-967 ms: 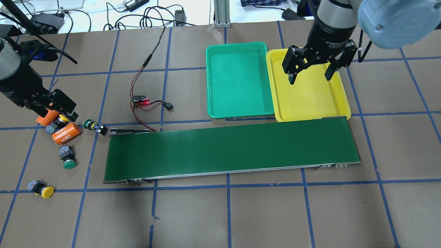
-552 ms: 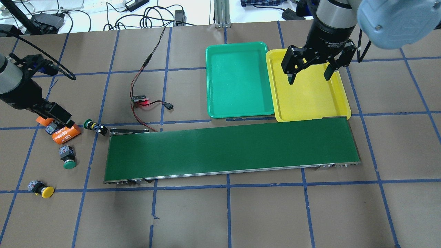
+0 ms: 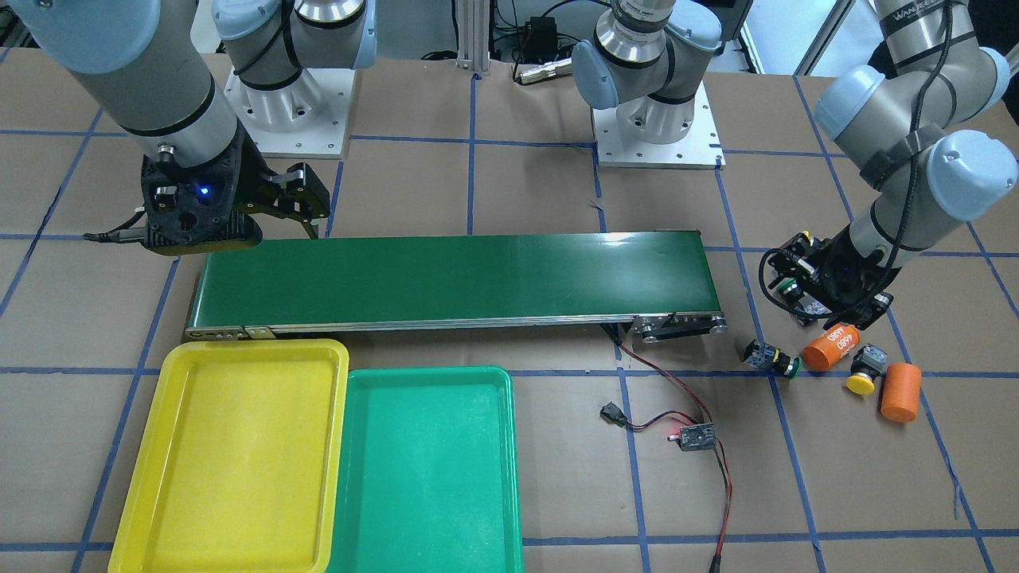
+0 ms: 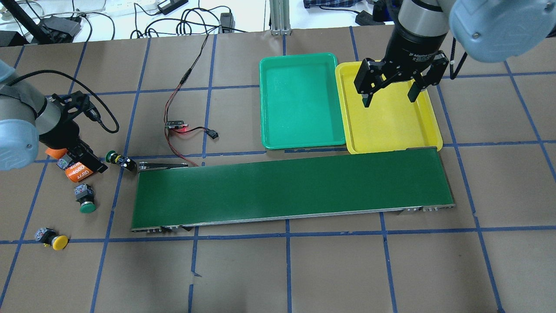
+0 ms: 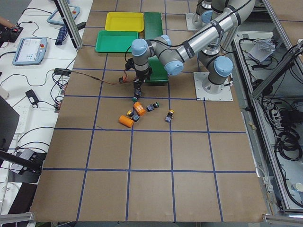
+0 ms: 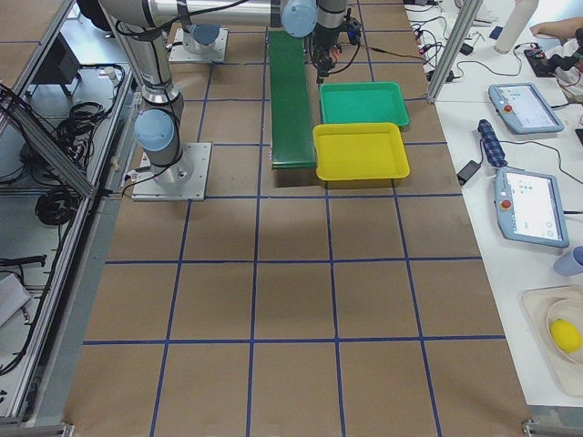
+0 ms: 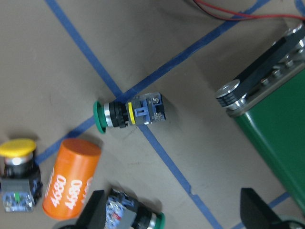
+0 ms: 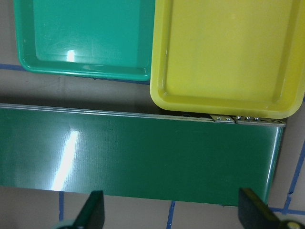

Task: Sort buttons by color to trays
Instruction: 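Reach the left gripper down to the green-capped button beside the orange cylinder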

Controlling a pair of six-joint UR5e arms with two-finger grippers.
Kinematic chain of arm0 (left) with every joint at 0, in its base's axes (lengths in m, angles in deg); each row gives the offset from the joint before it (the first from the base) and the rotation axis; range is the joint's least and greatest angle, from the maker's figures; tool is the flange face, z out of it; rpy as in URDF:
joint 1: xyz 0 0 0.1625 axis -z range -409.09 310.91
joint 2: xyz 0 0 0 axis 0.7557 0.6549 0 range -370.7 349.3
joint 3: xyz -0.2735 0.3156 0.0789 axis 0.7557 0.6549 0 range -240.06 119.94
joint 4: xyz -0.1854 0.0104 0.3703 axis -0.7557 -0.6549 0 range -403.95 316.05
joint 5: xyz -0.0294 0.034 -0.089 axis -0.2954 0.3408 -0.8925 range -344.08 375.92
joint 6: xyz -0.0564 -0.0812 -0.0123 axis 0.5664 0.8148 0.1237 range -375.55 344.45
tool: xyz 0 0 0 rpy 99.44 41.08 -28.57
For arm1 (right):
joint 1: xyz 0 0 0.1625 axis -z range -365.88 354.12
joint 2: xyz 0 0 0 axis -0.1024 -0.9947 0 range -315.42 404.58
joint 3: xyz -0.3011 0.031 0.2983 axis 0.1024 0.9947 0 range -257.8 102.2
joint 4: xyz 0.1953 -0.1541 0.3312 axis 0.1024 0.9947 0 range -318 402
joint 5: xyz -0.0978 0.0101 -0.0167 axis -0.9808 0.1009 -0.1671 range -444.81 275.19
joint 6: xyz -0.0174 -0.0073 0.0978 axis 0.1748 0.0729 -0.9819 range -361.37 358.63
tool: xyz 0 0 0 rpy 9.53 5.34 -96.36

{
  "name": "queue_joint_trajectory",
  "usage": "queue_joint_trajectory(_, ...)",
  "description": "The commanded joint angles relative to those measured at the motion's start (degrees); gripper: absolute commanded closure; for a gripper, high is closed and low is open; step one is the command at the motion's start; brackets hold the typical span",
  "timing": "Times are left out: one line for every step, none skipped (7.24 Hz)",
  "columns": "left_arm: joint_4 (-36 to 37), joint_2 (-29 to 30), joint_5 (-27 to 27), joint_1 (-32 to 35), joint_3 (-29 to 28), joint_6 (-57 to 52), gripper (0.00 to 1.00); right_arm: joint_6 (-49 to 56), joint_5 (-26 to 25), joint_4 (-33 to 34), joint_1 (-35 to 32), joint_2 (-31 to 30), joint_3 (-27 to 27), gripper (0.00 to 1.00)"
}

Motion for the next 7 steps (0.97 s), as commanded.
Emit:
queue_joint_trajectory(6.37, 4.92, 0.58, 0.09, -0.15, -20.57, 0.00, 0.09, 0.00, 0.07, -0.35, -0.07, 0.00, 0.00)
queue_joint_trajectory(8.14, 6.51, 1.28, 0.09, -0.33, -28.05, 0.00, 0.61, 0.00, 0.15, -1.31, 0.10, 0.00, 0.00)
queue_joint_trajectory(12.51, 7.66, 1.63, 0.35, -0.33, -38.57, 0.05, 2.62, -0.09, 0.15, -1.58, 0.37, 0.00, 0.00)
queue_joint_trajectory(15.17, 9.23, 1.64, 0.88, -0.24, -47.81, 0.05, 3.59, -0.09, 0.15, -1.58, 0.19, 0.00, 0.00)
queue_joint_trajectory(15.80, 10.38, 1.55, 2.10, -0.16, -52.34, 0.07, 3.43, -0.09, 0.07, -1.58, 0.37, 0.00, 0.00)
queue_joint_trajectory(15.81, 10.57, 1.37, 4.03, 0.28, -53.08, 0.11, 2.64, -0.09, 0.07, -1.58, 0.37, -0.17, 0.00)
queue_joint_trajectory(15.98, 11.26, 1.55, 4.74, 0.20, -56.22, 0.10, 2.11, -0.17, 0.15, -1.58, 0.28, -0.18, 0.00)
